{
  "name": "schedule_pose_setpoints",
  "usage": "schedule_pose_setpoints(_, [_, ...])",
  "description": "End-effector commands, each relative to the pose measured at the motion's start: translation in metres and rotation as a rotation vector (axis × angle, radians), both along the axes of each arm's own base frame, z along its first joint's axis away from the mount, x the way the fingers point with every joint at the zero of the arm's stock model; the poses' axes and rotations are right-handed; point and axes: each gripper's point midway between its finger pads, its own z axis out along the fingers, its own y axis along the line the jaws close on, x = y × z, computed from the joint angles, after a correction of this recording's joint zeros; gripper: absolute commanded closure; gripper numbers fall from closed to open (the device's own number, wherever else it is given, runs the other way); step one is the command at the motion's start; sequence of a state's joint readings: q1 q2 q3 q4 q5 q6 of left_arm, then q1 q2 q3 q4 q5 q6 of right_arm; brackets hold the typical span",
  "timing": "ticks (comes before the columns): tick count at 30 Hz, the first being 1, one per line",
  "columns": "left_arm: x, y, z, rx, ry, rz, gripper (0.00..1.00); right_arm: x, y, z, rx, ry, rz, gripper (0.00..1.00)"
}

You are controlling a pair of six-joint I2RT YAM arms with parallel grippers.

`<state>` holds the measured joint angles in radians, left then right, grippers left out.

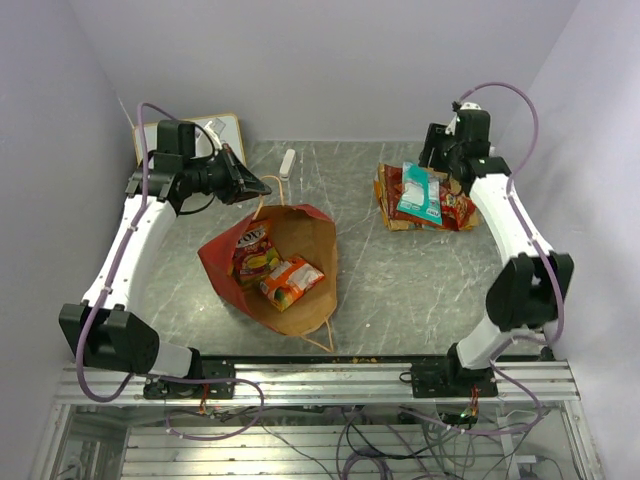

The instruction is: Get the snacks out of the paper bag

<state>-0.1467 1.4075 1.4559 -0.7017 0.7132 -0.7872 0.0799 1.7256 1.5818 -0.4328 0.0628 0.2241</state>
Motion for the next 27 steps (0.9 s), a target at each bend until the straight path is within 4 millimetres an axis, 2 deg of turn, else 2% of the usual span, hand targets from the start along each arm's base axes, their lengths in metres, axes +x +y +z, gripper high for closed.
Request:
schedule_pose_setpoints(1, [-0.008, -0.001, 0.017, -0.041, -0.060, -0.021, 0.93, -0.038, 0.049, 0.031, 0.095, -0.095, 0.161, 0.39])
schedule_pose_setpoints(6, [-0.013, -0.001, 0.024, -0.050, -0.084, -0.016, 0.93, -0.094, 0.132, 0.049, 0.123, -0.159, 0.418, 0.36])
schedule_pose_setpoints(8, [-0.015, -0.001, 0.027, -0.060, -0.094, -0.012, 0.93, -0.126, 0.171, 0.066, 0.139, -0.226, 0.581, 0.36])
schedule_pose_setpoints(11, [-0.021, -0.002, 0.029, -0.082, -0.095, -0.009, 0.93, -0.187, 0.224, 0.088, 0.151, -0.349, 0.904, 0.37])
schedule_pose_setpoints(15, [-0.028, -0.002, 0.027, -0.096, -0.088, -0.012, 0.93, -0.268, 0.260, 0.102, 0.156, -0.498, 1.269, 0.39])
schedule_pose_setpoints(19, [-0.030, -0.002, 0.027, -0.094, -0.089, -0.011, 0.93, -0.322, 0.284, 0.082, 0.074, -0.565, 1.485, 0.39])
schedule_pose_setpoints(22, [-0.030, -0.002, 0.029, -0.100, -0.092, -0.005, 0.93, -0.356, 0.306, 0.051, -0.052, -0.554, 1.646, 0.38])
schedule_pose_setpoints(25, [-0.030, -0.003, 0.031, -0.106, -0.093, -0.008, 0.93, -0.376, 0.329, 0.020, -0.245, -0.529, 1.744, 0.37])
schedule_pose_setpoints(27, [-0.030, -0.003, 0.030, -0.105, -0.087, -0.009, 0.93, -0.386, 0.342, -0.008, -0.377, -0.492, 1.824, 0.37])
